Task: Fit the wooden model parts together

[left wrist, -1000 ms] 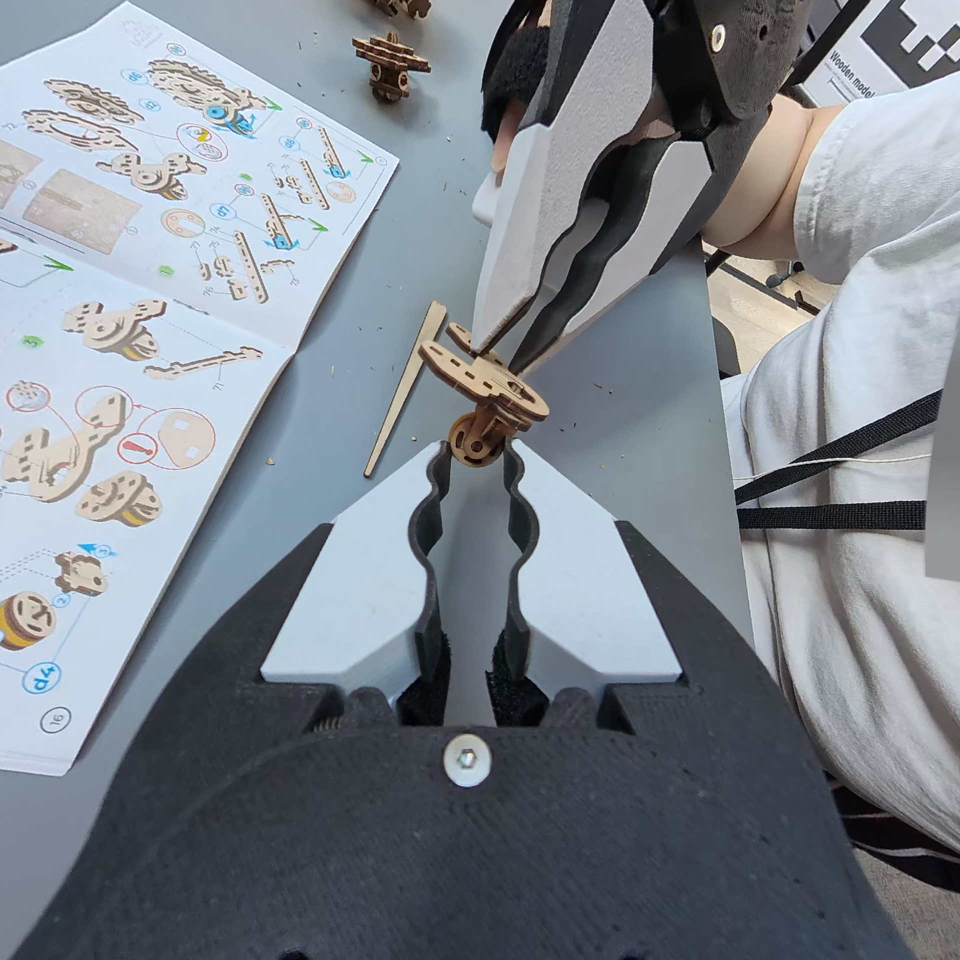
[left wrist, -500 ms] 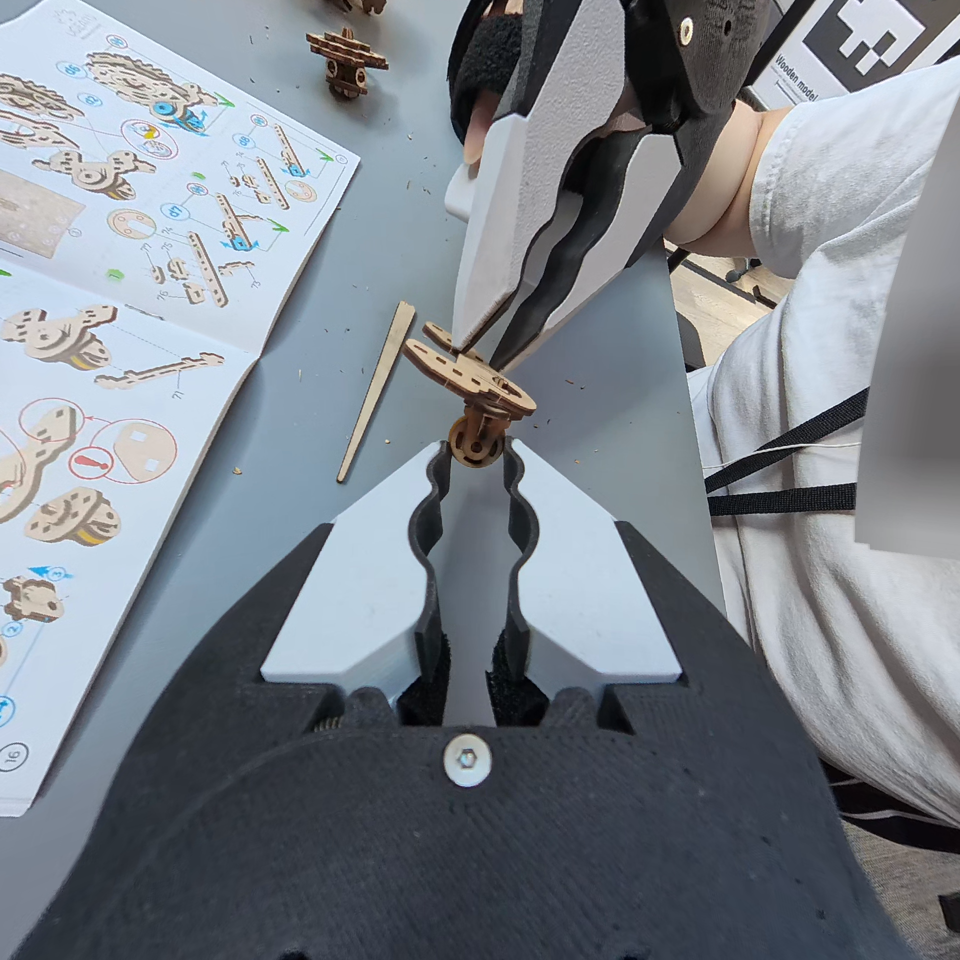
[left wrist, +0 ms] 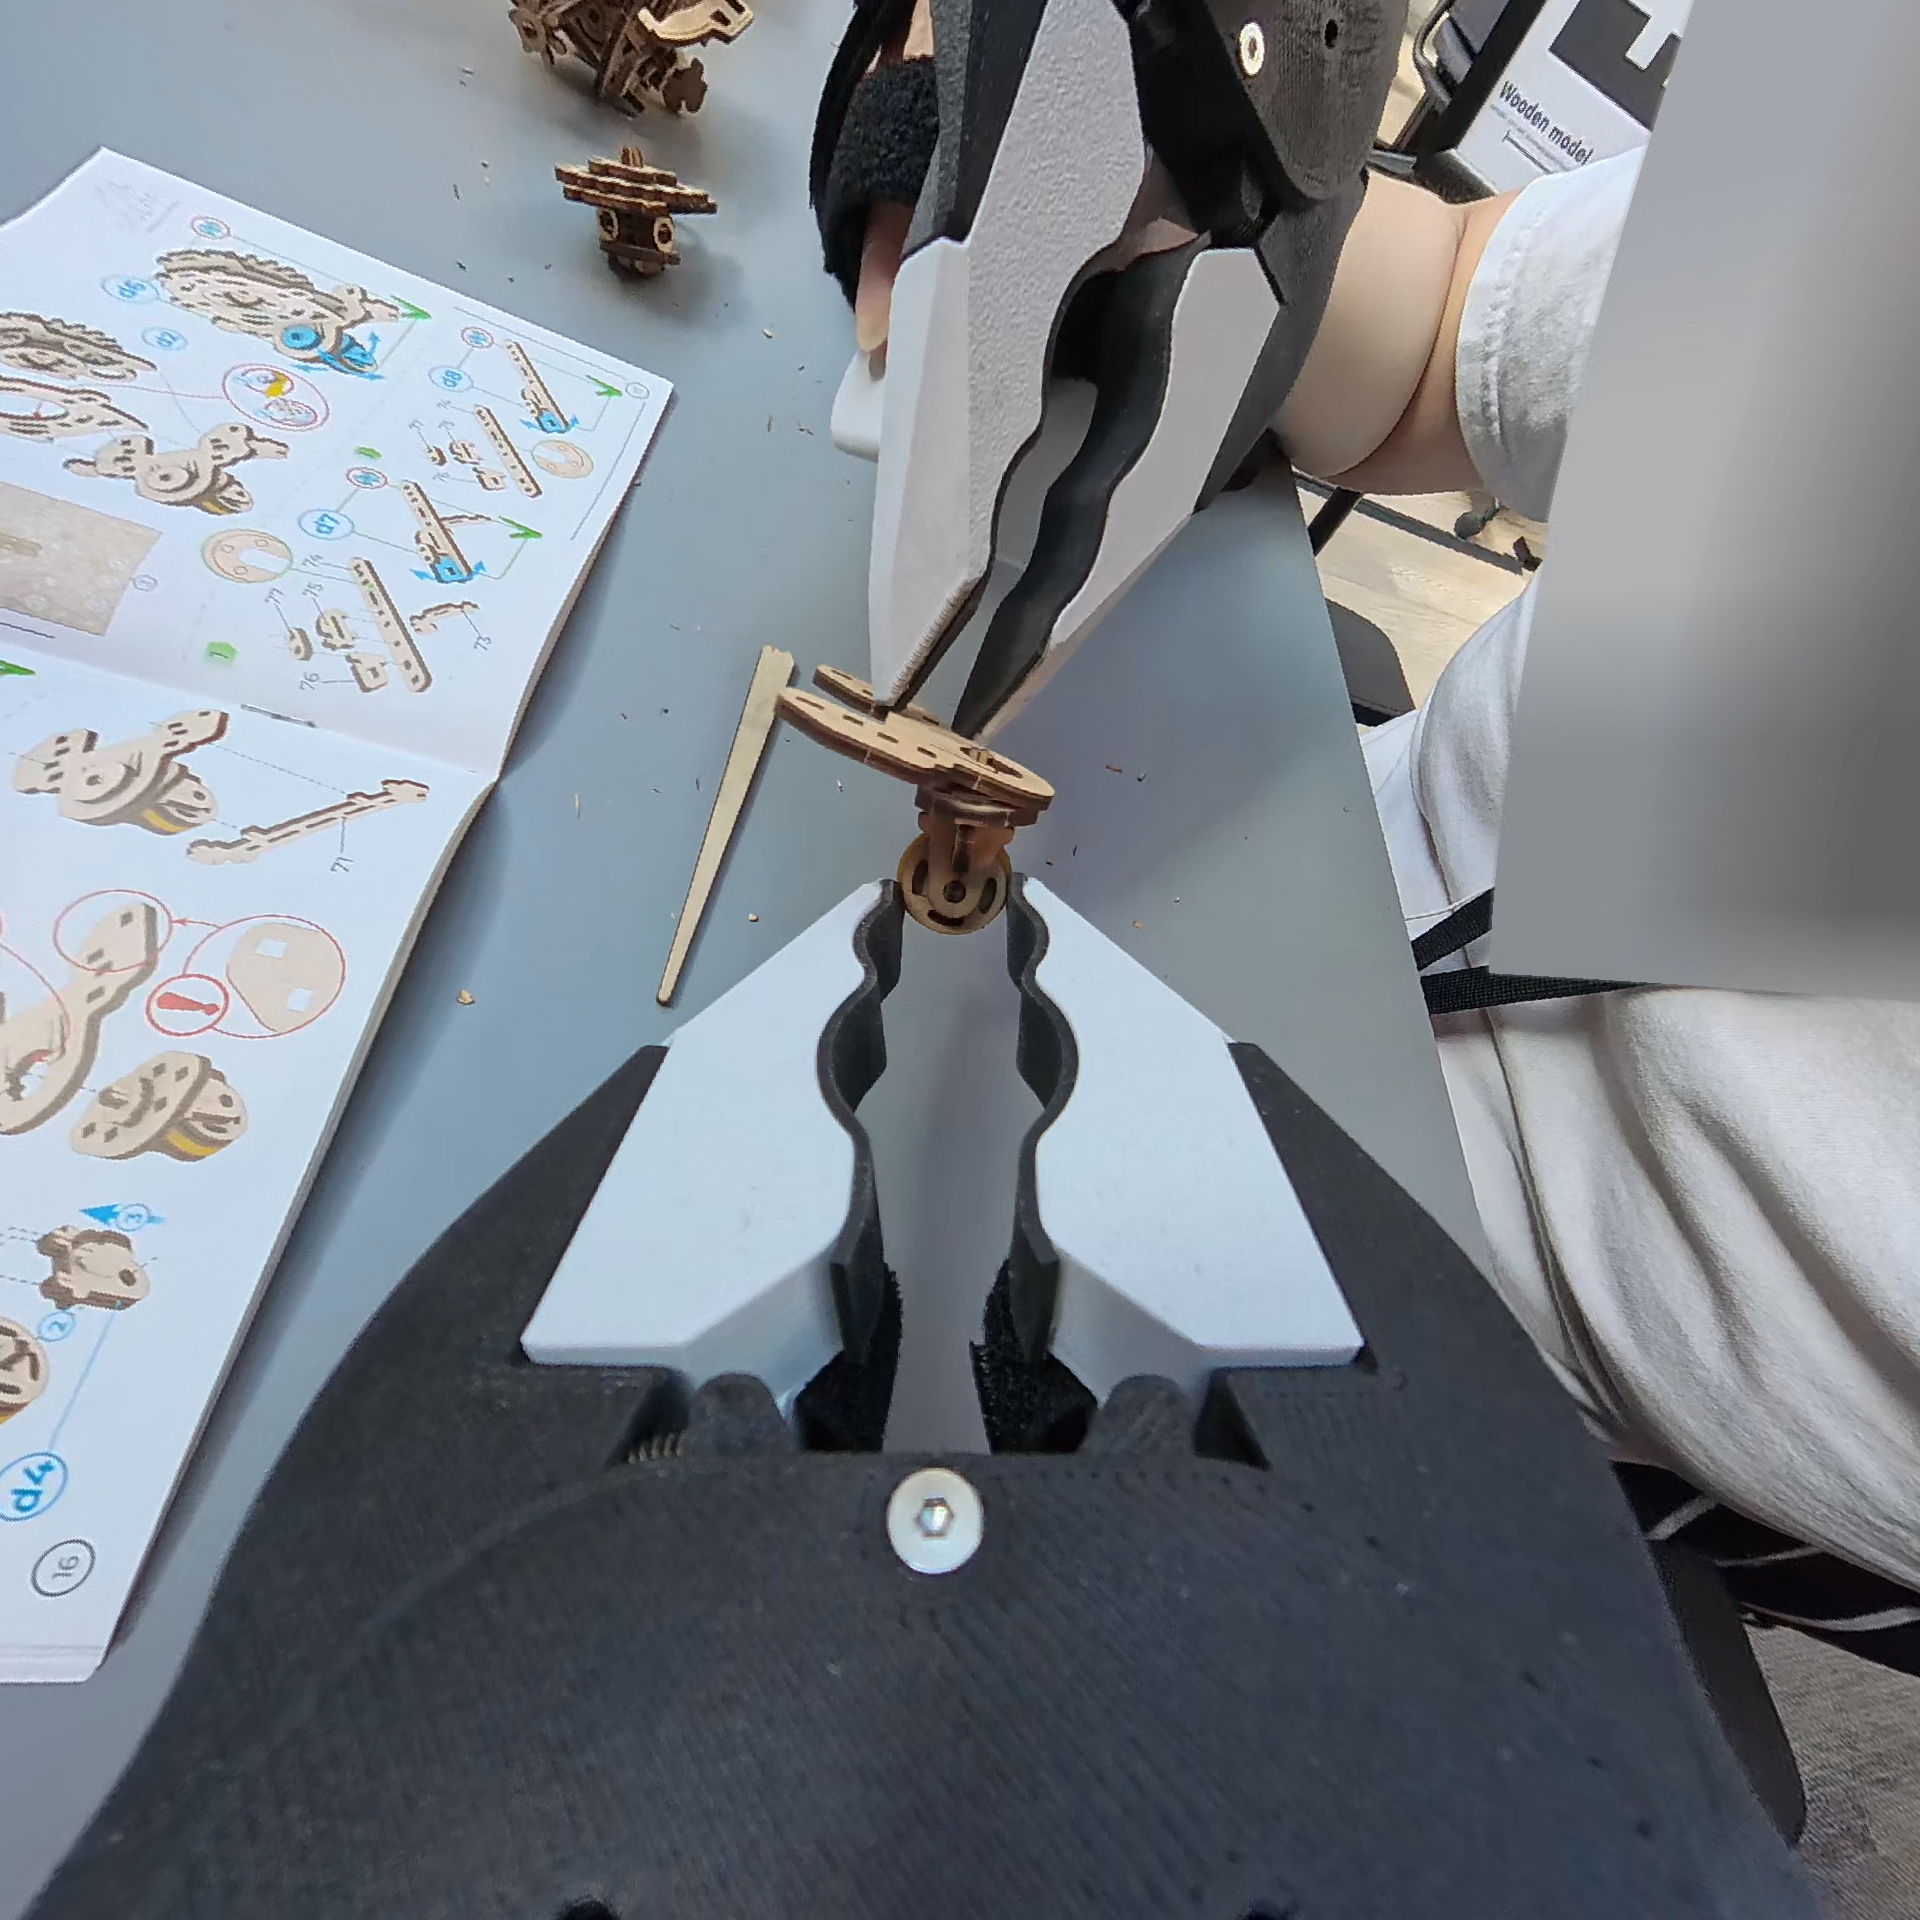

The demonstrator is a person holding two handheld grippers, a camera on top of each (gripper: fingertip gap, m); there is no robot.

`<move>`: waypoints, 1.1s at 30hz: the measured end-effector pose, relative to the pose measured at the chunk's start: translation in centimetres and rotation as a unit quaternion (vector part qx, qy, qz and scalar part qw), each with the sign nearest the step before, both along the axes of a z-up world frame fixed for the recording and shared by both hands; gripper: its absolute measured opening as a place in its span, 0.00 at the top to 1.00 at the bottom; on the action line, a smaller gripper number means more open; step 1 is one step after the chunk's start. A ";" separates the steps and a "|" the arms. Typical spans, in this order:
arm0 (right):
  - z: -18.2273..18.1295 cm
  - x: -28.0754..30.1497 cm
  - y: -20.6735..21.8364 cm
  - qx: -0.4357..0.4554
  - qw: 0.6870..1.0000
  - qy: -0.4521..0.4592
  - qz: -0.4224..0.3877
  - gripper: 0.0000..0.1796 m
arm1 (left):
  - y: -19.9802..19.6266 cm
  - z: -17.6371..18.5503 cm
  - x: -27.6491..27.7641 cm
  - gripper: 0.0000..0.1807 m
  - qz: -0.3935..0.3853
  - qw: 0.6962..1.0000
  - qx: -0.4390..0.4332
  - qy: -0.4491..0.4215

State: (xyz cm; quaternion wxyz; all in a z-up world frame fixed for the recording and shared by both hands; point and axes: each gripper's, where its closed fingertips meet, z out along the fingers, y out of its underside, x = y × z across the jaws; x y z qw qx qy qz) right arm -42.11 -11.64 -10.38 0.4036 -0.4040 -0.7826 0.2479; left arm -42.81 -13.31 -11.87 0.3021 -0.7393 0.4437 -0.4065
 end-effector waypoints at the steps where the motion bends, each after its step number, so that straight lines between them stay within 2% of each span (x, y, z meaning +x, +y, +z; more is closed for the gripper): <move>1: 0.1 0.0 -0.1 0.000 1.000 0.002 0.001 0.93 | -0.1 0.0 0.0 0.90 -0.003 1.000 0.005 0.001; 22: 0.8 0.5 -0.6 -0.023 1.000 0.012 0.016 0.93 | -0.6 0.9 0.5 0.90 -0.034 0.994 0.099 -0.007; 32: 0.3 0.5 -1.1 -0.023 0.999 -0.002 0.024 0.94 | -1.2 0.4 0.8 0.90 -0.056 0.988 0.146 0.015; 33: -0.1 0.7 -1.1 -0.012 1.000 -0.012 0.026 1.00 | -1.2 0.3 0.8 0.90 -0.058 0.987 0.148 0.020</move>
